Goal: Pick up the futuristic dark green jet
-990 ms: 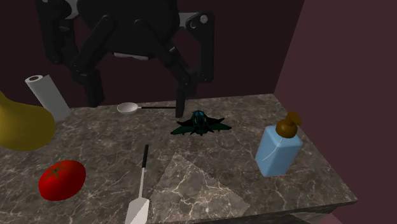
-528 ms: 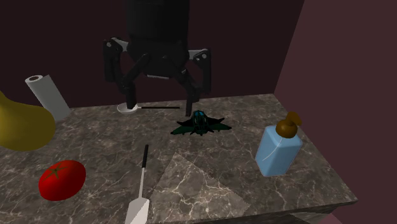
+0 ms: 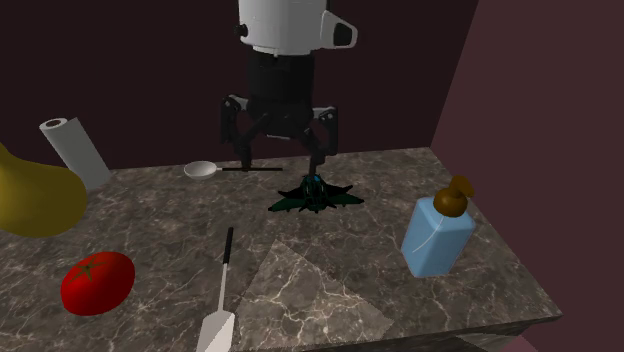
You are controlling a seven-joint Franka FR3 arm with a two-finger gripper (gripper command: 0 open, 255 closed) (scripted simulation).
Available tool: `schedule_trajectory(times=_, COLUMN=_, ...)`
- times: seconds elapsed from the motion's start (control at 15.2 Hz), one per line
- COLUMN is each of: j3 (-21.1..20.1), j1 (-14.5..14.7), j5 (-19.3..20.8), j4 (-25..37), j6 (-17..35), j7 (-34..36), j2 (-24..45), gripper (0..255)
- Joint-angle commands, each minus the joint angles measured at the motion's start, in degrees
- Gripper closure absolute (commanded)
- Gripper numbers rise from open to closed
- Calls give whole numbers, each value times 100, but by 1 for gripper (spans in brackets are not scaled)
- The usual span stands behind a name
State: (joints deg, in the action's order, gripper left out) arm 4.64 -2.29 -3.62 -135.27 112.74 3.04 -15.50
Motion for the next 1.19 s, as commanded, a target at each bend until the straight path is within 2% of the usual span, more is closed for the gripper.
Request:
schedule_trajectory(times=0.0, j3=10, j1=0, j5=-18, j4=199, j6=313, j7=8, j2=483, gripper=0)
schedule_trajectory(times=0.59, j3=86, j1=-70, j5=-116, j4=1418, j6=1160, j7=-5, j2=2463, gripper=0)
schedule_trajectory(times=1.12, j3=121, j1=-197, j5=-221, j4=3004, j6=1420, j7=20, j2=4231, gripper=0)
